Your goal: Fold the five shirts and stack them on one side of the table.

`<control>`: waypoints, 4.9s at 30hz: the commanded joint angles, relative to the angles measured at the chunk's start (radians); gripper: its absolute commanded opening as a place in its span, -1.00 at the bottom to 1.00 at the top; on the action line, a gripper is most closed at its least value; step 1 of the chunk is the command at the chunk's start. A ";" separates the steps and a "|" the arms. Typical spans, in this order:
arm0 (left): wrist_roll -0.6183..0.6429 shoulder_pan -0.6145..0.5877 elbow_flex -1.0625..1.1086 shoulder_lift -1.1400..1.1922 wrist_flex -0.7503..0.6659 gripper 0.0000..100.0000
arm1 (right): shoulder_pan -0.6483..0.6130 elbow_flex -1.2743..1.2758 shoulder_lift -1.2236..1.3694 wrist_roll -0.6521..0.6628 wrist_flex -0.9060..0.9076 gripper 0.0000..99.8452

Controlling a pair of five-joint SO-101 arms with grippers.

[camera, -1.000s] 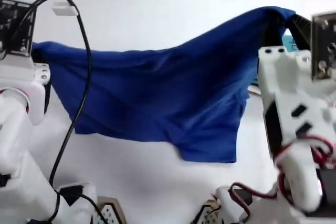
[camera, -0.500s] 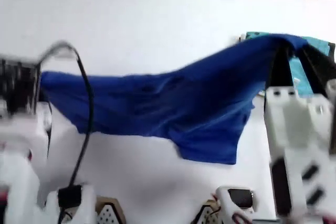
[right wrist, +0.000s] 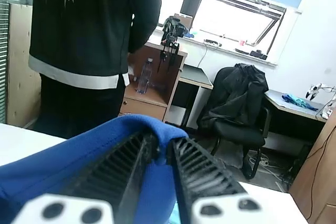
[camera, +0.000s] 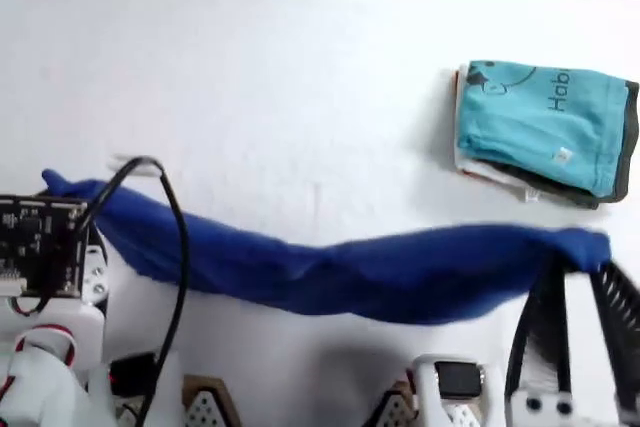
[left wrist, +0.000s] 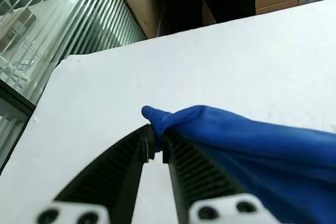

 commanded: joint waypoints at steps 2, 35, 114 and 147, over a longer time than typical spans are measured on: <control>0.008 -0.008 0.016 -0.048 0.018 -0.93 | 0.002 0.063 -0.073 -0.003 0.016 -0.96; 0.002 0.048 -0.727 1.393 -0.269 -0.92 | -0.059 0.694 0.883 -0.002 -1.210 -0.96; -0.181 0.044 0.808 0.781 -0.540 -0.93 | 0.163 1.809 -0.039 0.500 -0.527 -0.96; 0.012 0.049 0.012 1.252 -0.250 -0.95 | -0.088 1.410 0.271 0.153 -0.858 -0.96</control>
